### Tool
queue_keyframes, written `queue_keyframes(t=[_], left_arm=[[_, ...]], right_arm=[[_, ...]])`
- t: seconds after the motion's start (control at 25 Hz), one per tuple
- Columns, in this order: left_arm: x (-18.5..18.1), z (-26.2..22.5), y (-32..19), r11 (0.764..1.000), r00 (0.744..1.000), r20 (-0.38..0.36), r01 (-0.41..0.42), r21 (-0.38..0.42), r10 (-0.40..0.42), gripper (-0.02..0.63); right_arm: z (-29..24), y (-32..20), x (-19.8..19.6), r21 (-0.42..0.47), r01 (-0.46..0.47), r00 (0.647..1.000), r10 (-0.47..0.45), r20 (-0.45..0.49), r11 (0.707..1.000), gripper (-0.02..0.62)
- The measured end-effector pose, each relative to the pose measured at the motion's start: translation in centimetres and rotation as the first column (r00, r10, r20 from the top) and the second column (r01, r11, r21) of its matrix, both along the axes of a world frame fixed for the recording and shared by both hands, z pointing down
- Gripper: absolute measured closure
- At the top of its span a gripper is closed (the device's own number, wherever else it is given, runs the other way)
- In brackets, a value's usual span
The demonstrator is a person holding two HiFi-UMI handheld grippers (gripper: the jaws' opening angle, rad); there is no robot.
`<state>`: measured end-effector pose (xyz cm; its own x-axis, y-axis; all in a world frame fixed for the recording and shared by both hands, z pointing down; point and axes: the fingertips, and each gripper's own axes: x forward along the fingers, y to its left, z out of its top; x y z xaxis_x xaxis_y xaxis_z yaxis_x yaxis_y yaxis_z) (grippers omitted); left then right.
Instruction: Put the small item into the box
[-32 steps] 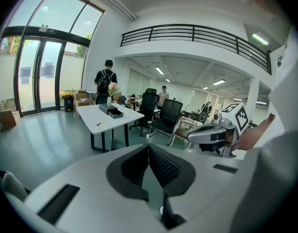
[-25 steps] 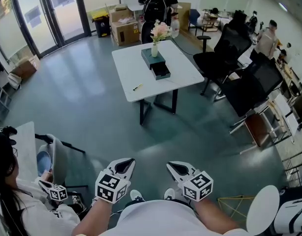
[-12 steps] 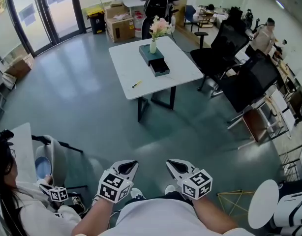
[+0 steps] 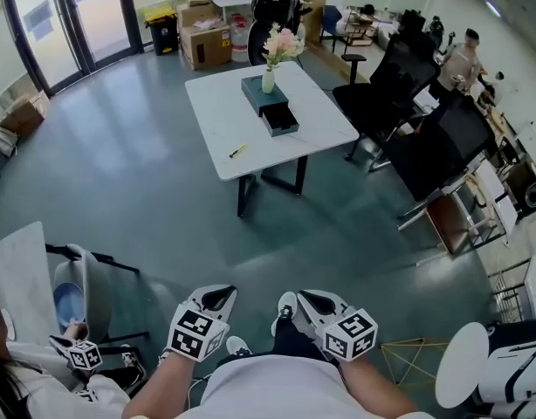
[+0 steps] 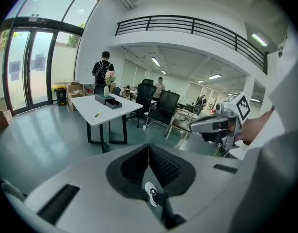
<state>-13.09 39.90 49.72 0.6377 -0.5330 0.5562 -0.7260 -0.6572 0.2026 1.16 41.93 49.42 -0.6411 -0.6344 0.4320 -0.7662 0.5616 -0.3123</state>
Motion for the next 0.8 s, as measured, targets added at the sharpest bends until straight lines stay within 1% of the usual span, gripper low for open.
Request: queue_keyframes(t=[0.12, 0.28, 0.36, 0.52, 0.68, 0.8], left_arm=[[0.7, -0.4, -2.6, 1.000, 1.000, 0.003, 0.029, 0.003, -0.029, 0.589], [2.5, -2.0, -6.5, 0.998, 0.999, 0.031, 0.039, 0.047, -0.040, 0.589], [3.2, -2.3, -9.3, 0.996, 0.997, 0.046, 0.063, 0.062, -0.066, 0.589], [5.7, -2.8, -14.3, 0.991, 0.992, 0.022, 0.126, 0.048, -0.127, 0.589], [9.3, -2.4, -16.8, 0.991, 0.991, 0.029, 0.128, 0.039, -0.129, 0.589], [12.2, -2.3, -17.9, 0.994, 0.994, 0.030, 0.102, 0.029, -0.103, 0.589]], right_arm=[[-0.3, -3.2, 0.4, 0.019, 0.028, 1.000, -0.028, 0.006, 0.999, 0.580], [-0.9, -8.4, 1.6, 0.046, 0.071, 0.997, -0.072, 0.015, 0.996, 0.580], [-1.1, -11.1, 2.3, 0.063, 0.097, 0.995, -0.098, 0.023, 0.993, 0.580], [-1.4, -15.8, 4.8, 0.078, 0.120, 0.992, -0.123, 0.035, 0.990, 0.580], [-1.3, -18.5, 7.3, 0.075, 0.146, 0.988, -0.149, 0.038, 0.986, 0.580], [-1.0, -20.0, 9.1, 0.068, 0.157, 0.987, -0.159, 0.027, 0.985, 0.580]])
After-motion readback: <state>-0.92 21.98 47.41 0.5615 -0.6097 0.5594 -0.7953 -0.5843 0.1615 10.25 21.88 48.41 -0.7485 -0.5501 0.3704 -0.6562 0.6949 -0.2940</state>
